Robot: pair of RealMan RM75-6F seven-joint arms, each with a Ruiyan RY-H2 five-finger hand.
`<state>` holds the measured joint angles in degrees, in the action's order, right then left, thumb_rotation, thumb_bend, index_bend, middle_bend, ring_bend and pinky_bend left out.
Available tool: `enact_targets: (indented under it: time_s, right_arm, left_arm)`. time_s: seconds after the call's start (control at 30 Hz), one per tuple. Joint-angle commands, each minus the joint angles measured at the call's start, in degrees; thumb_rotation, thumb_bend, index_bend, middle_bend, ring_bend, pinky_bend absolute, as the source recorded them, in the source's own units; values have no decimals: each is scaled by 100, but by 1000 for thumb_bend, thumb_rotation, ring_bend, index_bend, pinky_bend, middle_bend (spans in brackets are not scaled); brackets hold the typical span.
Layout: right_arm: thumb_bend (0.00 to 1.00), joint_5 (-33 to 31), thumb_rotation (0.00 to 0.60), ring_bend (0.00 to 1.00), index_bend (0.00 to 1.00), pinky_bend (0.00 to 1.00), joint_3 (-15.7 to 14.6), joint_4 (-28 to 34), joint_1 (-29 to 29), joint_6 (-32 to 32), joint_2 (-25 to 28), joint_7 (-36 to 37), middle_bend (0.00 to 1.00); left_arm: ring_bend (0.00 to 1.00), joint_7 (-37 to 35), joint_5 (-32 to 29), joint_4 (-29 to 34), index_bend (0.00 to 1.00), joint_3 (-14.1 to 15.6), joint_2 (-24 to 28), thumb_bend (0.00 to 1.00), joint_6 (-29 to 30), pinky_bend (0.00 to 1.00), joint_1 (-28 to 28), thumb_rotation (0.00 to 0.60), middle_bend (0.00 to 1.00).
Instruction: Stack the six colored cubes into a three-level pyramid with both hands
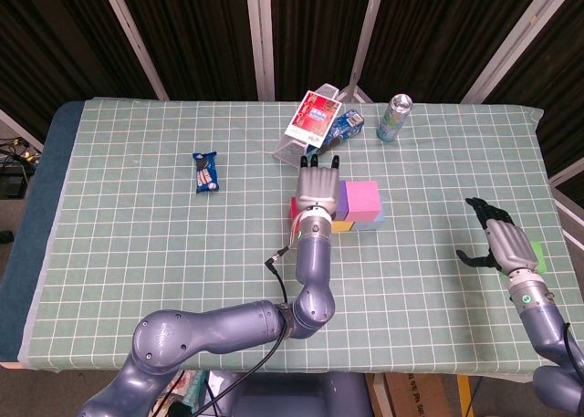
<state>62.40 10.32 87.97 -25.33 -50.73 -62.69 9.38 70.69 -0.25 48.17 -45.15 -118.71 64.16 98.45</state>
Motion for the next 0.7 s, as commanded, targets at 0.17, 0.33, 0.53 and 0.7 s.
enact_targets:
  time_s: [0.17,0.33,0.53,0.7]
  right_arm:
    - [323,-4,600,50,0,0,0,-2,0,7,-3,7,51]
    - [323,-10,600,49,0,0,3,0,0,15,-1,20,51]
    - [324,14,600,50,0,0,-1,1,3,24,1,47,51]
    - [323,17,600,50,0,0,-5,-4,1,42,5,59,50]
  left_arm:
    - [40,85,-27,-14,0,-64,-33,328,10,37,40,600,480]
    - [40,114,-29,-72,0,-99,-82,328,-28,37,81,600,481]
    - [40,129,6,-149,0,-108,-121,328,-58,37,92,600,481]
    - [40,146,14,-207,0,-137,-135,328,-69,37,101,600,481]
